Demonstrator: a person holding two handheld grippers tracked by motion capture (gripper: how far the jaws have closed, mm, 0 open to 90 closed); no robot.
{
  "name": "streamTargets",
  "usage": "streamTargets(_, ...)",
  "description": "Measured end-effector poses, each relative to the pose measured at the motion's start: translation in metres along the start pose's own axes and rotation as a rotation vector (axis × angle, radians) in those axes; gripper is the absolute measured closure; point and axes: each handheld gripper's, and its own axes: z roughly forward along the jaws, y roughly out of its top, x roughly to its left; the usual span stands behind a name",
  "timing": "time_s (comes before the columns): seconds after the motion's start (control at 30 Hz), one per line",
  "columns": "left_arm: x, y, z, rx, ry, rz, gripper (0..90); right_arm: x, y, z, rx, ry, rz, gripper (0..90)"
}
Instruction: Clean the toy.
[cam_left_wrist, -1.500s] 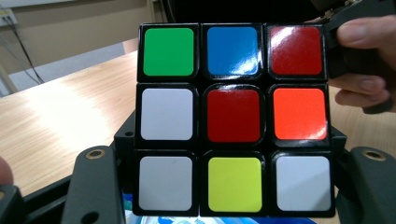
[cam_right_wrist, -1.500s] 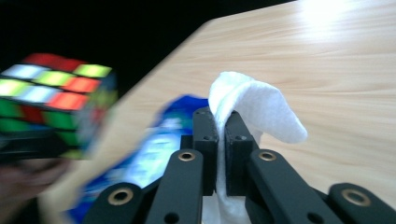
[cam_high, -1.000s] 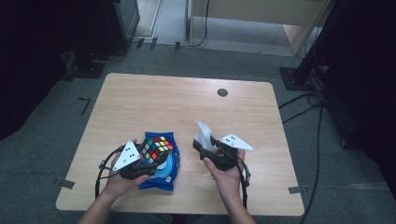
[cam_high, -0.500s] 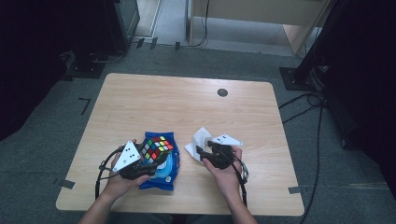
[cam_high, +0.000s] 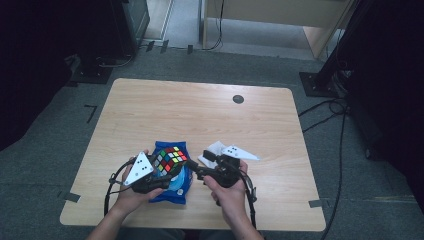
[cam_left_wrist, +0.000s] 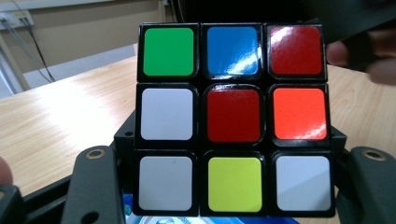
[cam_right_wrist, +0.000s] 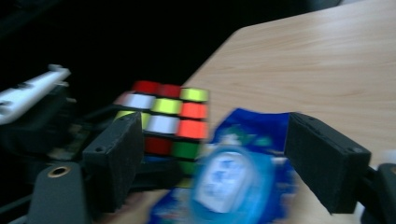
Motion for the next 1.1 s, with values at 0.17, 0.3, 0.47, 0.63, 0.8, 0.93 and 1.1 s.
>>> streamTargets(0.17, -0.011, -0.001, 0.006, 0.008, 0.014, 0.019, 33.7, 0.015, -0.010, 0.020, 0.019, -0.007, 0.061, 16.3)
streamTargets(0.3, -0.017, -0.001, 0.009, 0.009, 0.020, 0.029, 33.7, 0.015, -0.015, 0.028, 0.059, -0.015, 0.080, 23.8)
streamTargets(0.47, -0.017, -0.003, 0.012, 0.025, 0.008, 0.015, 33.7, 0.012, -0.015, 0.028, 0.073, 0.015, 0.125, 34.7)
streamTargets(0.63, -0.014, -0.004, 0.017, 0.080, -0.036, -0.001, 32.6, 0.007, -0.014, 0.026, 0.090, -0.002, 0.130, 34.8)
streamTargets(0.8, -0.008, -0.006, 0.016, 0.100, -0.031, 0.031, 26.6, -0.007, 0.002, 0.009, 0.050, -0.025, 0.126, 34.8)
streamTargets(0.93, -0.003, -0.007, 0.014, 0.102, 0.005, 0.058, 24.8, -0.011, 0.009, 0.002, 0.087, 0.019, 0.113, 34.8)
streamTargets(1.1, -0.011, -0.008, 0.015, 0.120, 0.015, 0.152, 21.0, -0.006, 0.004, 0.010, 0.168, 0.059, 0.071, 34.7)
